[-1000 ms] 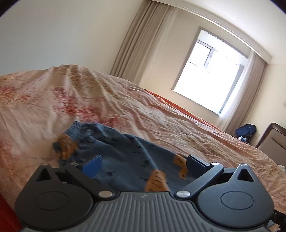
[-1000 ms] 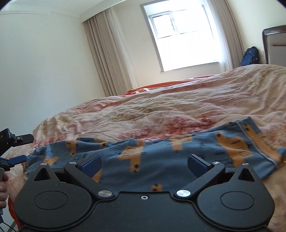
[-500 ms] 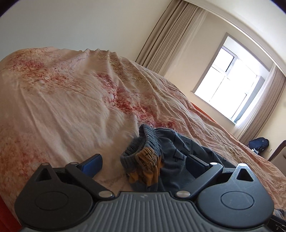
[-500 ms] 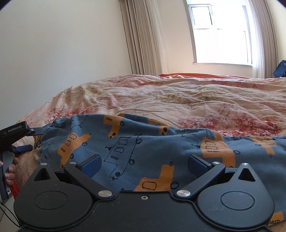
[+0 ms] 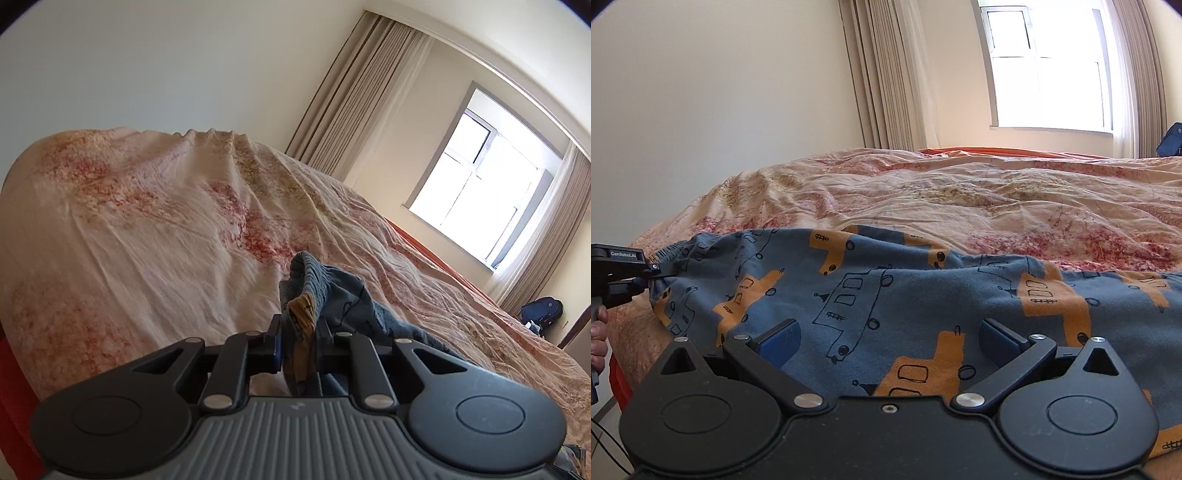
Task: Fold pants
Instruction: 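Grasp the other cuff with the left gripper and lay it over the pants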
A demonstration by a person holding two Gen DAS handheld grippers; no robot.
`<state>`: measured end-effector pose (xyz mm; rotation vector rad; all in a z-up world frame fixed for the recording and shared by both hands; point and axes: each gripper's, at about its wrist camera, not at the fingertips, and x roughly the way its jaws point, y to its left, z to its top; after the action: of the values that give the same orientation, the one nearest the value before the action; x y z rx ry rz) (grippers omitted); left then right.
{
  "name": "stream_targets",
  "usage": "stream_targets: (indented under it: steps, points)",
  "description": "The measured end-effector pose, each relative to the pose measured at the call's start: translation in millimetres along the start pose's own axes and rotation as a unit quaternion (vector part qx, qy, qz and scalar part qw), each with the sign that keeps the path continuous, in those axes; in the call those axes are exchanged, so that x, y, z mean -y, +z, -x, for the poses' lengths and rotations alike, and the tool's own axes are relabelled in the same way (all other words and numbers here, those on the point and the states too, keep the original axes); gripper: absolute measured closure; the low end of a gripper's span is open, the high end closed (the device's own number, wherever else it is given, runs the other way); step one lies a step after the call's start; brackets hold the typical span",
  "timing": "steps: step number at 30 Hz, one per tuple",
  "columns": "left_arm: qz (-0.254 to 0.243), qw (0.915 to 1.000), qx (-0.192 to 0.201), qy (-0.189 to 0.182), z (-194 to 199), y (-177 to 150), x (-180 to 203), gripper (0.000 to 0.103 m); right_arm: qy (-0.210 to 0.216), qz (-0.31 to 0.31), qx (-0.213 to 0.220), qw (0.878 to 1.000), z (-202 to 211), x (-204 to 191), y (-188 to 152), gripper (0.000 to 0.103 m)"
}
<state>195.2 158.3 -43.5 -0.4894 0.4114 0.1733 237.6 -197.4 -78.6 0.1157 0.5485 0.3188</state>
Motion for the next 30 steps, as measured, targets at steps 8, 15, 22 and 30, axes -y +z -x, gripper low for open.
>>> stream_targets:
  steps: [8, 15, 22, 30]
  points:
    - [-0.04, 0.9983, -0.022, 0.034, 1, -13, 2, 0.086, 0.006, -0.011, -0.001, 1.0, 1, 8, -2, 0.001]
    - [-0.053, 0.9961, -0.029, 0.065, -2, -22, -1, 0.054, 0.009, 0.004, -0.008, 1.0, -2, 8, -3, 0.001]
    - [-0.089, 0.9919, 0.022, 0.088, 22, -15, 22, 0.012, 0.012, 0.028, 0.0, 1.0, -3, 12, 9, 0.001]
    - [-0.132, 0.9912, 0.008, -0.006, 3, -22, 90, 0.001, 0.013, 0.034, -0.002, 0.999, -16, 26, 24, 0.001]
